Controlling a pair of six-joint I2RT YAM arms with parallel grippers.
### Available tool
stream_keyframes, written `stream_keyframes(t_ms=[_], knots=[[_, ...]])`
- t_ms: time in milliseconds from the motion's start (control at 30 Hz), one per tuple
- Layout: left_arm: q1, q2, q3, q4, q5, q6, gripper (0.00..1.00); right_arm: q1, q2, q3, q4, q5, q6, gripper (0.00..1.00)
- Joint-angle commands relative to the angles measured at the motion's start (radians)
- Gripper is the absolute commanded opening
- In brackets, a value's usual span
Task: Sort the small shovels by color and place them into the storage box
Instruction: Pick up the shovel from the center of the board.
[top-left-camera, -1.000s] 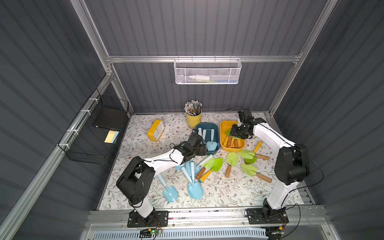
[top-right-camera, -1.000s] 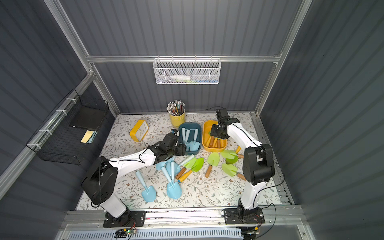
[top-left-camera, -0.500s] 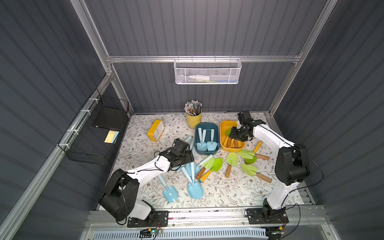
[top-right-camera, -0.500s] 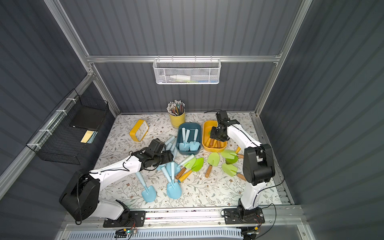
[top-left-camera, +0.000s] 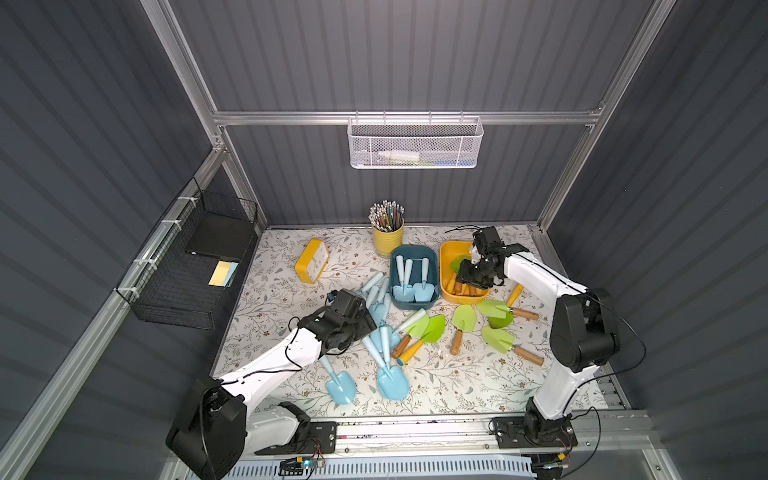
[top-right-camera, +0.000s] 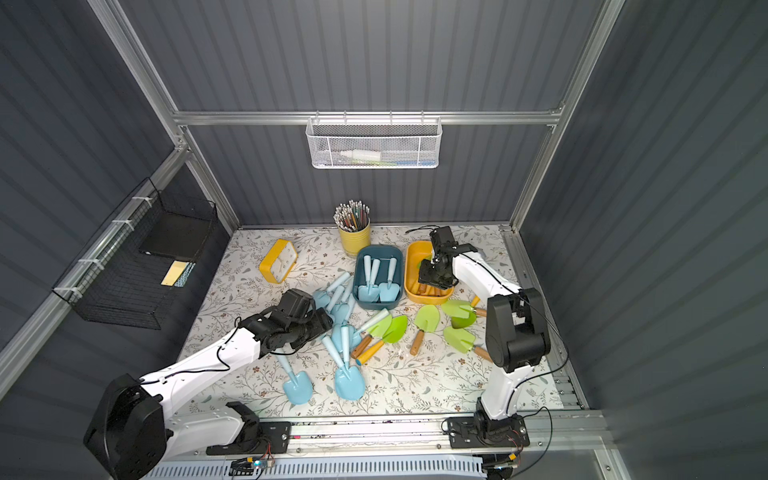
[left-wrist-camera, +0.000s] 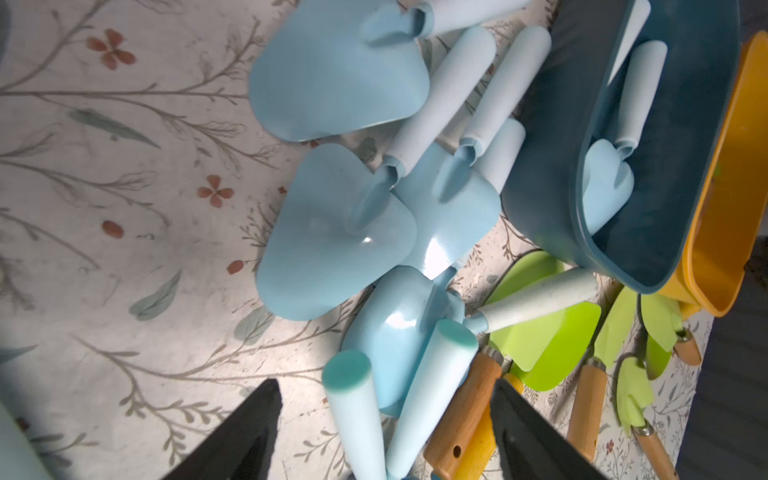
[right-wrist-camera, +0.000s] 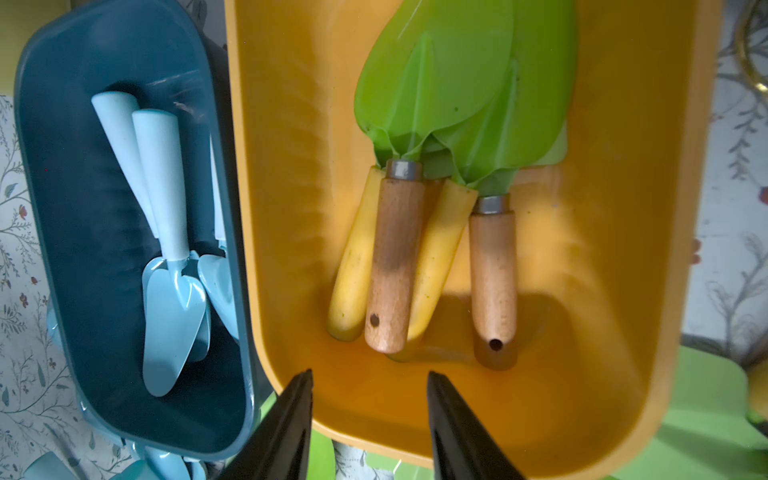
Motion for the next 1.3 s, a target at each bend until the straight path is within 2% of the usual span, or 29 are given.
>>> stream_keyframes(t_ms=[0,200,400,533,667,767,867,1000,1067,1267], knots=[[0.015,-0.026,0.028,-0.084,-0.06,-0.082,0.82,0.016,0.01,0.008,-0.006,-0.032,-0.026,0.49],[0.066,0.012,0.06,-0.089,-0.08,-0.1,0.86,0.039,0.018,0.023,-0.026,-0.115,-0.047,0.49],[0.136,-0.001,0.064,-0.126,-0.081,-0.209,0.87,0.075,0.019,-0.005,-0.016,-0.266,-0.059,0.49],[0.189,-0.023,0.051,-0.137,-0.036,-0.288,0.85,0.115,0.022,-0.023,-0.003,-0.312,-0.083,0.49],[0.203,0.036,0.053,-0.135,0.011,-0.312,0.83,0.14,0.023,-0.043,0.007,-0.337,-0.095,0.49],[0.204,0.116,0.113,-0.158,-0.004,-0.296,0.84,0.148,0.01,-0.074,0.037,-0.387,-0.083,0.49],[0.204,0.196,0.224,-0.165,-0.084,-0.256,0.84,0.179,0.004,-0.071,0.052,-0.413,-0.114,0.48],[0.205,0.278,0.375,-0.155,-0.25,-0.195,0.86,0.27,0.001,0.003,0.014,-0.325,-0.201,0.48],[0.209,0.289,0.414,-0.109,-0.295,-0.153,0.86,0.322,-0.001,0.02,0.013,-0.284,-0.222,0.49],[0.222,0.333,0.475,0.035,-0.31,0.037,0.88,0.495,0.037,0.085,-0.024,-0.165,-0.205,0.49]])
